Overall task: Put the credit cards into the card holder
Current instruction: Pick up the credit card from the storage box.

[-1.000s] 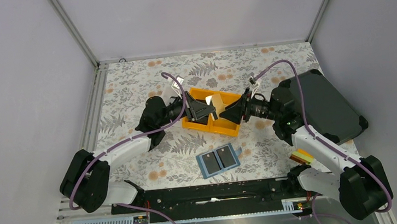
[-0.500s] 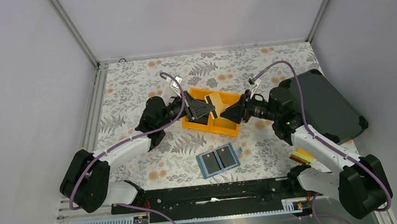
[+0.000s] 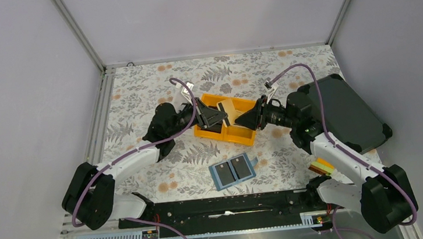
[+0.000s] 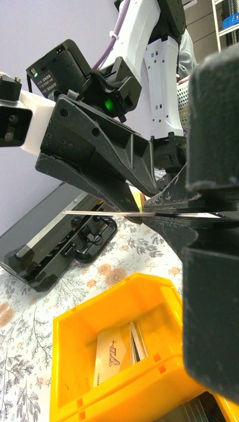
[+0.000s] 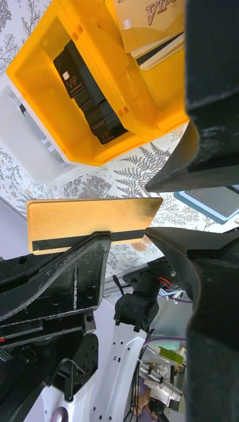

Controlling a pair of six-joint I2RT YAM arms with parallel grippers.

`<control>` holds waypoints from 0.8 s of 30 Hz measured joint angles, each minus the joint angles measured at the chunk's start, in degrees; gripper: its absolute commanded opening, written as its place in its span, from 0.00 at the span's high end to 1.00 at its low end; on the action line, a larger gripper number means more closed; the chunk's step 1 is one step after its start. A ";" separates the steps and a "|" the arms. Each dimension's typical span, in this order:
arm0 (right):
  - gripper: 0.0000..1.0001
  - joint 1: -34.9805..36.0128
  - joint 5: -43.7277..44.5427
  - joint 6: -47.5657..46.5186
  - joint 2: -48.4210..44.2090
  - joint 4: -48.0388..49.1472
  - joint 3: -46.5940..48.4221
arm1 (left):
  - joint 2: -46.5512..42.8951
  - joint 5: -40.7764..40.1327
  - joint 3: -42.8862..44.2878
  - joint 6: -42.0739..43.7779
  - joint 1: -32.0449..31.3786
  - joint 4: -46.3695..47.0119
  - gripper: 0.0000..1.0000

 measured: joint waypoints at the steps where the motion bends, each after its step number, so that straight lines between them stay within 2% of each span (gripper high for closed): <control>1: 0.62 0.00 0.00 0.15 0.00 0.00 0.00 | 0.00 -0.02 0.00 0.07 0.00 -0.26 1.00; 8: 0.62 0.00 0.00 1.33 0.00 -0.33 0.33 | -0.02 -0.68 0.00 0.85 -0.02 -1.22 1.00; 24: 0.63 -0.02 0.48 3.34 4.39 -9.31 6.60 | -1.11 -3.74 0.00 3.85 -0.63 -3.87 1.00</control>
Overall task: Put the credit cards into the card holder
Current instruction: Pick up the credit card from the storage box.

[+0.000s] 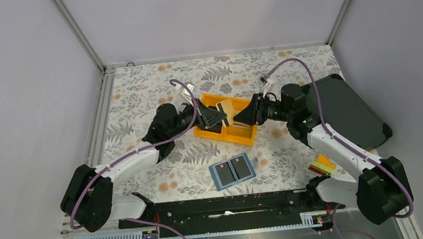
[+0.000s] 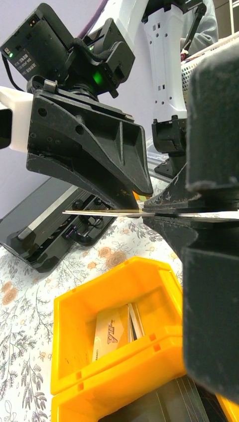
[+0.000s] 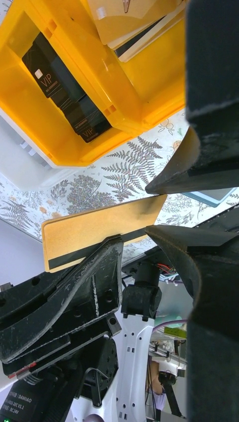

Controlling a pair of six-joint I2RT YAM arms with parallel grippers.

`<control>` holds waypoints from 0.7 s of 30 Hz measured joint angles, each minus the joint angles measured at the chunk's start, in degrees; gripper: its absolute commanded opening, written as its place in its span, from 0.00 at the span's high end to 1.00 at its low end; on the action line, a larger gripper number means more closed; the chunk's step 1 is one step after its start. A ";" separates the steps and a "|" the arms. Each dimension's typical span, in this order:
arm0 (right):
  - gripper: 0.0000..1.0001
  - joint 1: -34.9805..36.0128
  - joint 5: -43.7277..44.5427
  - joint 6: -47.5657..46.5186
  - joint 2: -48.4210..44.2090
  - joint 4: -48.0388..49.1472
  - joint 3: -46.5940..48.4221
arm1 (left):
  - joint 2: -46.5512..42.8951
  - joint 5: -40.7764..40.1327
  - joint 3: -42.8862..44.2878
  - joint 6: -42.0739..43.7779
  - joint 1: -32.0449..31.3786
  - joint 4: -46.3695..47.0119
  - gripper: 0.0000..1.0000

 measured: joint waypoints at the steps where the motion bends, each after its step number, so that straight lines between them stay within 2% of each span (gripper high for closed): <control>1: 0.63 0.00 0.00 0.00 0.04 -0.46 0.13 | -0.04 -0.13 0.00 0.20 -0.02 -0.22 1.00; 10: 0.60 0.00 0.90 -0.02 0.76 -2.86 0.81 | -0.07 -0.74 0.00 0.87 -0.13 -0.74 1.00; 21: 0.62 0.00 0.83 -0.04 1.46 -3.32 0.92 | -0.07 -0.87 0.00 0.90 -0.13 -0.74 1.00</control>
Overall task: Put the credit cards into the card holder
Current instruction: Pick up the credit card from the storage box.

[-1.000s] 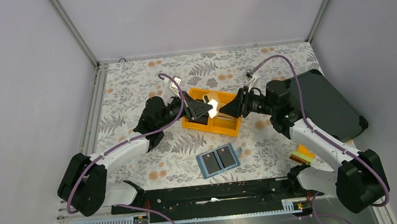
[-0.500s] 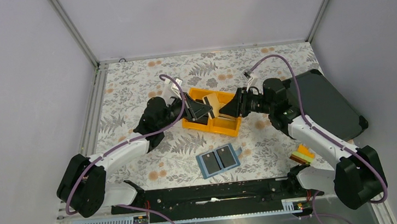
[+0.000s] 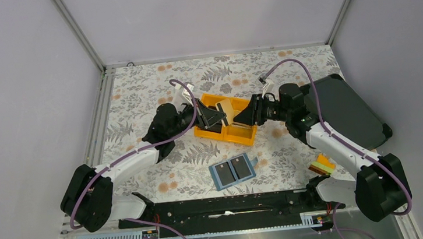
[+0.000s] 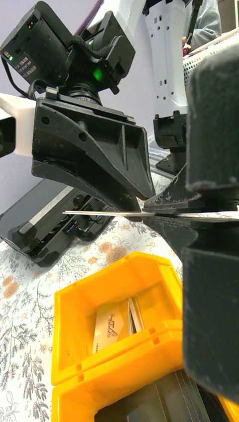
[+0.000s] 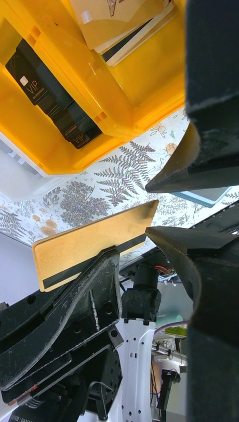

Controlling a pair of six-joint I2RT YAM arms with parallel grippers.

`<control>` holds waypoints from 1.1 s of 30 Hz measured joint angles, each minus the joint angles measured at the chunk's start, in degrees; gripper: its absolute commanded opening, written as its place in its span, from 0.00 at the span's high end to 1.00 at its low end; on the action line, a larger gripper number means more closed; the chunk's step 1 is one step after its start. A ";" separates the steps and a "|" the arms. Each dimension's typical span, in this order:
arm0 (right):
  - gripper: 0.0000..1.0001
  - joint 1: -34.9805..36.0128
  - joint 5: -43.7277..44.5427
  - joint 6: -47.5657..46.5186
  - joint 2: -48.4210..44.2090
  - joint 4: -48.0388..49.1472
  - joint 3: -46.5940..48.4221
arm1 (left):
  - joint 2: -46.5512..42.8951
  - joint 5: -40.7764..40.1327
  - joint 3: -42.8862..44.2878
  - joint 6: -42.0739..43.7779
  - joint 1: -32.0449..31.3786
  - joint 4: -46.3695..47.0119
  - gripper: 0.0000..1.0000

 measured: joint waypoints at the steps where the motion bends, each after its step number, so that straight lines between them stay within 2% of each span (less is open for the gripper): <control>1: 0.63 0.00 -0.02 0.00 0.00 0.00 0.02 | 0.00 -0.02 0.00 0.00 0.00 0.00 1.00; 33: 0.66 -0.31 -1.01 0.31 0.00 -7.23 3.63 | 0.00 -3.21 0.02 2.03 -1.03 -1.29 1.00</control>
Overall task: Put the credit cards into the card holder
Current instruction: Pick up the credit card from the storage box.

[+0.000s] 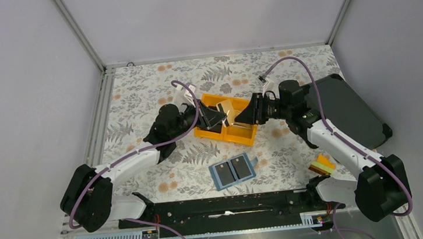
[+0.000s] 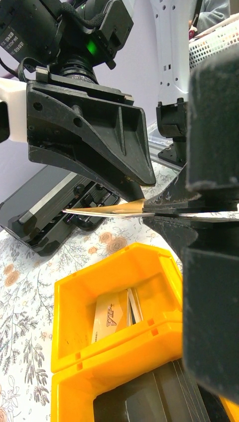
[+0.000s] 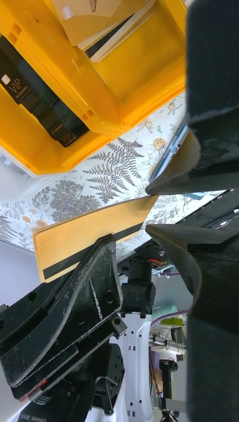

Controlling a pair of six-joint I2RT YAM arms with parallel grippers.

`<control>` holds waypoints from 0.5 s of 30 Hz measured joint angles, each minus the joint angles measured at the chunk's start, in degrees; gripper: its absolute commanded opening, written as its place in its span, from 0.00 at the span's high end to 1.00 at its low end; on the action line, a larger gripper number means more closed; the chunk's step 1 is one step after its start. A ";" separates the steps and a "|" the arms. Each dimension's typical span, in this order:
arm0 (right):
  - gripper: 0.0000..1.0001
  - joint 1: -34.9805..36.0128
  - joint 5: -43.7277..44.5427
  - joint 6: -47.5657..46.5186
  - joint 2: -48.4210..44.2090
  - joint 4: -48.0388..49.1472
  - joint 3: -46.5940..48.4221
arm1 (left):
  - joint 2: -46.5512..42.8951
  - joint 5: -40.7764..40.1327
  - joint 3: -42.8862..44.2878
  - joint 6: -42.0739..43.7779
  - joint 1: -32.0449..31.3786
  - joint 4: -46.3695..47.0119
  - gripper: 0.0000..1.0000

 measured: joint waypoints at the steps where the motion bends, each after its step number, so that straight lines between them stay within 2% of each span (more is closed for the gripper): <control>1: 0.66 -0.02 0.02 -0.02 0.00 -0.22 0.00 | 0.00 -0.35 0.09 0.24 -0.15 -0.39 1.00; 5: 0.67 -0.02 0.13 0.00 0.00 -1.38 0.00 | 0.00 -1.11 0.22 0.94 -0.79 -1.27 1.00; 10: 0.75 -0.17 0.24 0.09 0.02 -1.49 0.00 | 0.00 -1.99 0.50 1.42 -1.14 -1.90 1.00; 15: 0.79 -0.55 0.42 0.83 0.04 -0.35 -0.07 | -0.07 -2.19 0.76 1.55 -1.18 -1.62 1.00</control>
